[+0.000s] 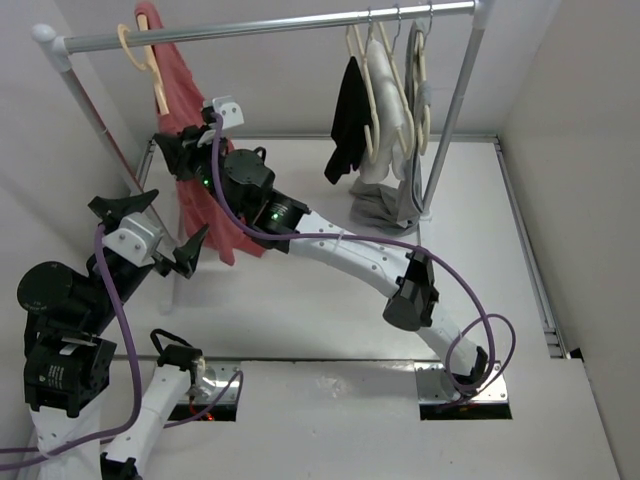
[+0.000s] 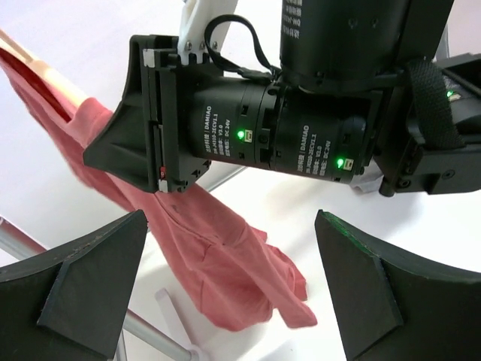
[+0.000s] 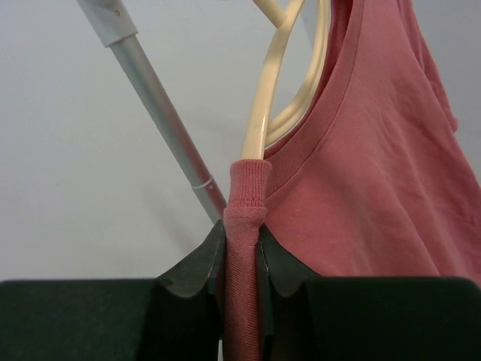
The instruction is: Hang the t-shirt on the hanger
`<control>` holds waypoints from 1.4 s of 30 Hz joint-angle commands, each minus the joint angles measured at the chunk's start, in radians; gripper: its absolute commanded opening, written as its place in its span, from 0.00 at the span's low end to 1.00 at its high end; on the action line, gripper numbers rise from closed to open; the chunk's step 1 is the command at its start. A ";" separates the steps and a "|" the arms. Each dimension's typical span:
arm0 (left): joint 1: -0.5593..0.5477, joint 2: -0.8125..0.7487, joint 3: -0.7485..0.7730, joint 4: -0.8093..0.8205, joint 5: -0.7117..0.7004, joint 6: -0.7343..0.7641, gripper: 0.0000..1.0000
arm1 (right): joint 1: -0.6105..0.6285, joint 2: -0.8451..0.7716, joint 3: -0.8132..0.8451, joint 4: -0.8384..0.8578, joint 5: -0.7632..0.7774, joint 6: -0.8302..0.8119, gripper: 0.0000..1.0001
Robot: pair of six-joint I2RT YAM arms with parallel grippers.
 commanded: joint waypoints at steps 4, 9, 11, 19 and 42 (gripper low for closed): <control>-0.006 -0.016 -0.010 0.039 -0.008 -0.021 1.00 | 0.008 -0.066 -0.106 0.102 -0.039 0.012 0.43; -0.006 -0.025 -0.010 0.039 -0.008 -0.021 1.00 | 0.008 -0.162 -0.224 0.111 -0.105 -0.028 0.67; -0.006 -0.025 -0.019 0.039 -0.008 -0.021 1.00 | 0.008 -0.196 -0.255 0.102 -0.131 -0.045 0.71; -0.006 -0.062 -0.065 0.004 0.117 0.092 1.00 | 0.008 -0.403 -0.453 0.047 -0.185 -0.080 0.89; -0.006 -0.448 -0.841 -0.167 -0.041 0.703 1.00 | 0.008 -1.075 -1.496 -0.437 0.045 0.124 1.00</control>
